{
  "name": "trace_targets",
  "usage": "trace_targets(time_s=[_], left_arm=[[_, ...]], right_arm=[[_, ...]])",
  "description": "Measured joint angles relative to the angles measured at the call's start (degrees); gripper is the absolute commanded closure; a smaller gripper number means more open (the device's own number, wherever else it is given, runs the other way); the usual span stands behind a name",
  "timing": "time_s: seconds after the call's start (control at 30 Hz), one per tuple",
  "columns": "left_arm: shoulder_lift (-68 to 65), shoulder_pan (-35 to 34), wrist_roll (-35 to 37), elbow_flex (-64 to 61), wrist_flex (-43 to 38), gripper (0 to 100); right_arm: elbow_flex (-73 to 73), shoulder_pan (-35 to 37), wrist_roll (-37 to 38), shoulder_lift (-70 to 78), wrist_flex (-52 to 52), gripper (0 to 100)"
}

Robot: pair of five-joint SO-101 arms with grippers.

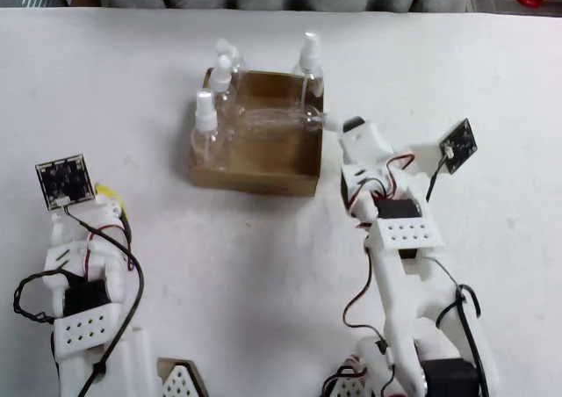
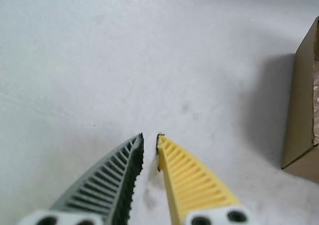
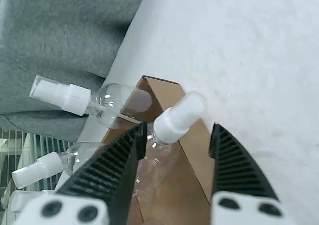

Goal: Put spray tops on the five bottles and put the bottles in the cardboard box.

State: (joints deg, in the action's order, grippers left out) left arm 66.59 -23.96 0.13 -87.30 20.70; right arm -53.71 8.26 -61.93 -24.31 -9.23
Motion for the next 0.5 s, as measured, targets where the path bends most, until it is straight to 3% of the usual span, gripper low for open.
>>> trace_targets(time_s=[0.1, 0.5], left_arm=[[0.0, 0.0, 0.0, 0.0, 0.0, 93], [0.0, 0.0, 0.0, 0.0, 0.0, 93]], right_arm=[[0.0, 0.0, -1.49, 3.96, 2.73, 75.3], [4.84, -0.09, -2.29, 9.93, 5.89, 76.9]])
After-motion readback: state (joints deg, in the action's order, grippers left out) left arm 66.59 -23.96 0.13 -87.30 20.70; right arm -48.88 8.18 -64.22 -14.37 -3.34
